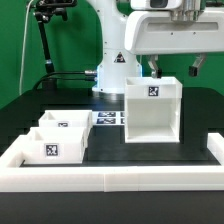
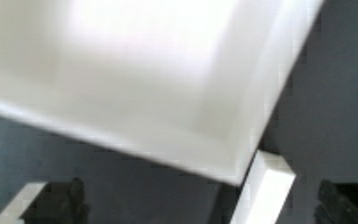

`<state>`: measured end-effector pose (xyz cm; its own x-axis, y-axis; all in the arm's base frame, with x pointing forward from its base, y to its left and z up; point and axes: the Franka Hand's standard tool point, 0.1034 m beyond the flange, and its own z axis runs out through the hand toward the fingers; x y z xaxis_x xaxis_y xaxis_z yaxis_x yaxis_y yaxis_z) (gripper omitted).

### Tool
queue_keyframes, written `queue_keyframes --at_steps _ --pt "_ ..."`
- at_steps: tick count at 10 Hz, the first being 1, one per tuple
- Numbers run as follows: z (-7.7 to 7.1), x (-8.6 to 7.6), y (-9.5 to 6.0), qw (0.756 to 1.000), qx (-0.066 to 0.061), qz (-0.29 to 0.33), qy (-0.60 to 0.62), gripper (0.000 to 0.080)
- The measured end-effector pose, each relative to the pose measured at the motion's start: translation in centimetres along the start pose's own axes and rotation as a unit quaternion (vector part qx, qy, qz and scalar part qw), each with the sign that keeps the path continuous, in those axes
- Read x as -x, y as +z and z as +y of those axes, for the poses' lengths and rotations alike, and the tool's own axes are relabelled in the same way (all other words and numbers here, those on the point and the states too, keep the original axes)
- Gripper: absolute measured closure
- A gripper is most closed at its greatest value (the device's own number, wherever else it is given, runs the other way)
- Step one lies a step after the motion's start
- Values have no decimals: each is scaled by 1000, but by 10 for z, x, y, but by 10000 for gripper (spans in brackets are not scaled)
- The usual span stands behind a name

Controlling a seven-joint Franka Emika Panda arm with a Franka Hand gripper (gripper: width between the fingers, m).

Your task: Assemble drawer

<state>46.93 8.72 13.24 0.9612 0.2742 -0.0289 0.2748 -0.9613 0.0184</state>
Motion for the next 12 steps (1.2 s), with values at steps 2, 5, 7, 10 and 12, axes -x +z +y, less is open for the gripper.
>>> queue_keyframes --at_steps 2,5,7,10,12 --pt "-5 10 4 999 -13 -21 35 150" --pt "-6 13 7 998 -21 -24 46 150" --pt "-7 14 8 998 -21 -24 50 150" --pt "-19 42 25 986 -18 -18 163 150" --pt "-19 46 32 983 -27 -27 179 150"
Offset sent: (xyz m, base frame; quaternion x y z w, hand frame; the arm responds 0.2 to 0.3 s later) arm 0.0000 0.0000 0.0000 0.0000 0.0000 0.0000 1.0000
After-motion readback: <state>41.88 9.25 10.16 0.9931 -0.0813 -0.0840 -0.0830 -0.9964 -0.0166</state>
